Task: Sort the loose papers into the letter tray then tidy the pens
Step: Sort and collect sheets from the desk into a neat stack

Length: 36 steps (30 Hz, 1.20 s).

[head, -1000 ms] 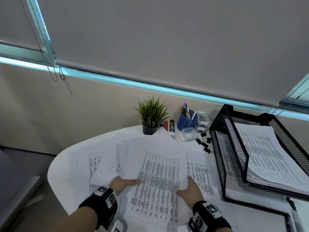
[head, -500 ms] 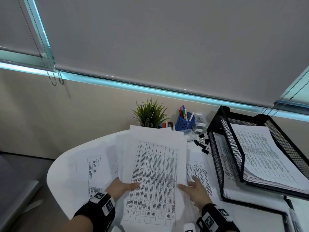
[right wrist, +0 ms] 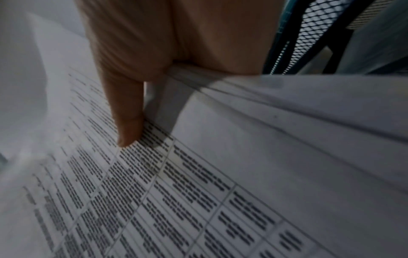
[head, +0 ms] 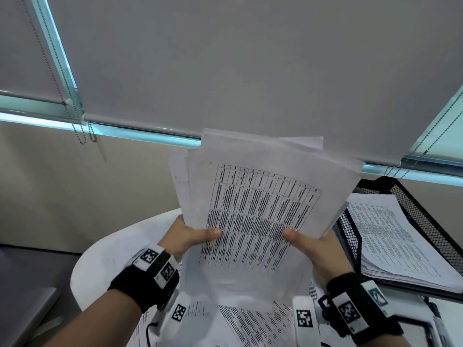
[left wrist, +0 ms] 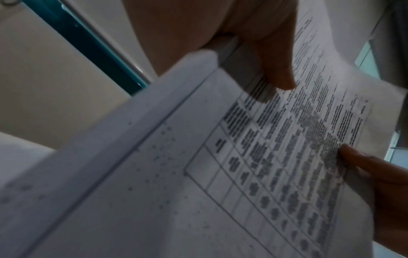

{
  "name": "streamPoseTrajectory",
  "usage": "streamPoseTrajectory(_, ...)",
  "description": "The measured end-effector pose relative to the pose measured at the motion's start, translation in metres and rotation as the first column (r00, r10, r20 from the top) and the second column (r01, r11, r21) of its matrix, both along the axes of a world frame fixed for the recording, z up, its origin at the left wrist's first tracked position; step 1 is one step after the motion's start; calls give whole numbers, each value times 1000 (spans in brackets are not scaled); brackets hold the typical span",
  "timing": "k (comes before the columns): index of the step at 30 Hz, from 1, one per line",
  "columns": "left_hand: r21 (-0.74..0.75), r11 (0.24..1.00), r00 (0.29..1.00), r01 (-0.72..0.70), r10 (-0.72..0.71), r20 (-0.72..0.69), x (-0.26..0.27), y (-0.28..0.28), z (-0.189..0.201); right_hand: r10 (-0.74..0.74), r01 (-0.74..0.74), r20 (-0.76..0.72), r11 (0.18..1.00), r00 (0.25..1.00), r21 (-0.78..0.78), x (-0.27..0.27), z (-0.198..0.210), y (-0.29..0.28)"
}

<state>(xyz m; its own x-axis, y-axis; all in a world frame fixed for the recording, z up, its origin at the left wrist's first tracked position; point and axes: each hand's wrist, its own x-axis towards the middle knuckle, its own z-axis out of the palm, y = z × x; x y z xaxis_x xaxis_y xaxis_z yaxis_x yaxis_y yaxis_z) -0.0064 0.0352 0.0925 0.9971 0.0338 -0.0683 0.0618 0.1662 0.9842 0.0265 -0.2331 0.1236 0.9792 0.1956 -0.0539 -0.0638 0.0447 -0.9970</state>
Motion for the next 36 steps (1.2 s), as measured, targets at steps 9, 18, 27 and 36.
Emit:
streamPoseTrajectory(9,-91,995,998,-48,45,-35,8,-8,-5,-86,86,1,996,996,-3,-7,-17,13)
streamPoseTrajectory(18,-9,997,997,-77,77,28,18,-12,10,-96,95,47,995,994,20,4,-9,8)
streamPoseTrajectory(27,-46,987,985,-156,159,63,22,-26,15,-103,105,147,994,984,-4,8,-10,16)
streamPoseTrajectory(36,-48,989,981,-141,146,128,22,-25,11,-222,214,190,975,956,63,9,-4,13)
